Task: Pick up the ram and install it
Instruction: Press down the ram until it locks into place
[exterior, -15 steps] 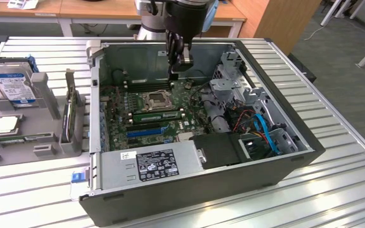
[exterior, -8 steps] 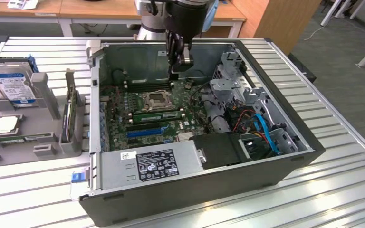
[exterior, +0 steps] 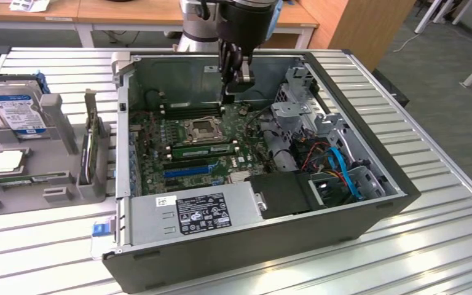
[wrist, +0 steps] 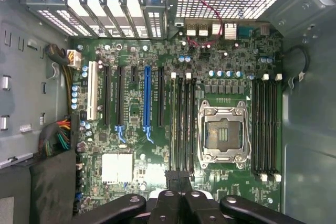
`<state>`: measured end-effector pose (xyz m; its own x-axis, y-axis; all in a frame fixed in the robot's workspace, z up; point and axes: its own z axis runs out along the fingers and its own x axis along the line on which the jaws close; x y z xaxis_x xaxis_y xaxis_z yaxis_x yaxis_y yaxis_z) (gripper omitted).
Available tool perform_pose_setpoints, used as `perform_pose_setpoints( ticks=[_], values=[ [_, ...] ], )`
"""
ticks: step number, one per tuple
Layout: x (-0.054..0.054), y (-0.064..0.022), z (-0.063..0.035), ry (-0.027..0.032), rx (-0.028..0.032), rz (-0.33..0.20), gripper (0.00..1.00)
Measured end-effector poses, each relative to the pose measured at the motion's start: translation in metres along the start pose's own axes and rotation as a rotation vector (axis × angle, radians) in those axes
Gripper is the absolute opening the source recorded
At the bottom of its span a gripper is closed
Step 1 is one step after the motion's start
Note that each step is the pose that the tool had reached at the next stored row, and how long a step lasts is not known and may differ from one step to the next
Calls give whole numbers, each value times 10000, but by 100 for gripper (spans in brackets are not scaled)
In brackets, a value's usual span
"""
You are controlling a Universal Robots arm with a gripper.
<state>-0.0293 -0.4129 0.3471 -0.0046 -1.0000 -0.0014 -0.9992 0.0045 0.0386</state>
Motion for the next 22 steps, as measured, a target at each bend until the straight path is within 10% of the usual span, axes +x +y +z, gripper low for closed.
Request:
perform_pose_setpoints(
  ticks=[22],
  values=[
    [-1, -200, -8, 1, 0, -42, 10]
  ],
)
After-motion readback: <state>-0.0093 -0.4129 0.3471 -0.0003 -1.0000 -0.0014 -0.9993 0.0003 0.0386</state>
